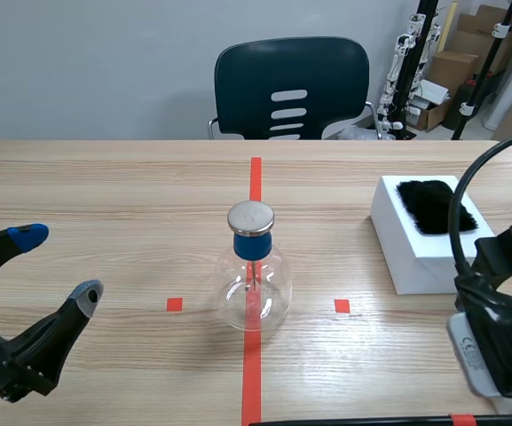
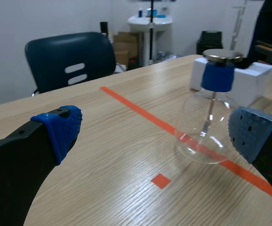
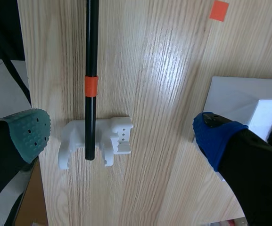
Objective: Do the electroscope experiment. pick up the black charging rod
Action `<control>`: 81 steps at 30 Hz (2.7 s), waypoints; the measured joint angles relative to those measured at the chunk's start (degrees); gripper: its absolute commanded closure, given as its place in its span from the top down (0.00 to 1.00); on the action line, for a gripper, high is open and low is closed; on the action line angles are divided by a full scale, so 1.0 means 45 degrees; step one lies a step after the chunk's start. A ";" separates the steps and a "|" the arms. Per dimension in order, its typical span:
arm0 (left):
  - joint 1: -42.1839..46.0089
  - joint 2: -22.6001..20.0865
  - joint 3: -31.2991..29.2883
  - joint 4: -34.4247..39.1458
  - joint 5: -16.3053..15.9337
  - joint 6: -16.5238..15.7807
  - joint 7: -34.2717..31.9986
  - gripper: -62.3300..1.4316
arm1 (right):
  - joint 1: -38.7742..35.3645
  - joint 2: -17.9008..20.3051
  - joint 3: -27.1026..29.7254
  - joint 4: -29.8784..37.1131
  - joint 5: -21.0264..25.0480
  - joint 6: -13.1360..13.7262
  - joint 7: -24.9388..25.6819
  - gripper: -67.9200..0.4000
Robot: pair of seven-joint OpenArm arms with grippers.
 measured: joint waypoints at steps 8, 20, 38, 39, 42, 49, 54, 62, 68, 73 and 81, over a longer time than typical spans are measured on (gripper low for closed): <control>-0.1287 -0.0486 0.1685 -0.1574 0.0146 0.0005 -0.1132 1.00 | 0.1564 -0.0831 -0.1967 -0.0947 0.0141 -0.0005 -0.2414 0.90; -0.2705 -0.0481 0.3395 -0.3526 0.1447 0.0015 -0.3245 1.00 | 0.3113 -0.2472 -0.3410 -0.2875 0.2181 -0.0005 -0.4182 0.88; -0.3123 -0.0481 0.3769 -0.3963 0.2701 0.0423 -0.4119 1.00 | 0.4765 -0.3648 -0.5430 -0.4405 0.1506 -0.0005 -0.4682 0.88; -0.3123 -0.0476 0.3769 -0.3963 0.2701 0.0423 -0.4119 1.00 | 0.4877 -0.3648 -0.5605 -0.4435 0.1506 -0.0010 -0.4677 0.88; -0.3123 -0.0442 0.3769 -0.3997 0.2696 0.0423 -0.4158 1.00 | 0.5022 -0.3643 -0.5945 -0.4522 0.1107 -0.0010 -0.4439 0.88; -0.3123 -0.0131 0.3769 -0.4551 0.2701 0.0457 -0.4541 1.00 | 0.5013 -0.3638 -0.5999 -0.4886 0.0646 -0.0010 -0.3745 0.80; -0.3123 -0.0126 0.3769 -0.4551 0.2701 0.0534 -0.4541 1.00 | 0.5013 -0.3638 -0.5994 -0.4930 0.1044 -0.0010 -0.3614 0.75; -0.3128 -0.0126 0.3769 -0.4546 0.2701 0.0529 -0.4439 1.00 | 0.5013 -0.3638 -0.5994 -0.4940 0.0899 -0.0010 -0.3249 0.75; -0.3128 -0.0126 0.3769 -0.4546 0.2701 0.0529 -0.4439 1.00 | 0.4983 -0.3638 -0.6052 -0.5051 0.0355 -0.0010 -0.2861 0.75; -0.3128 -0.0131 0.3769 -0.4546 0.2701 0.0529 -0.4435 1.00 | 0.4979 -0.3638 -0.6441 -0.5323 0.0155 -0.0010 -0.2749 0.75; -0.3128 -0.0131 0.3769 -0.4546 0.2701 0.0568 -0.4347 1.00 | 0.4983 -0.3638 -0.6475 -0.5343 -0.0058 -0.0010 -0.2482 0.75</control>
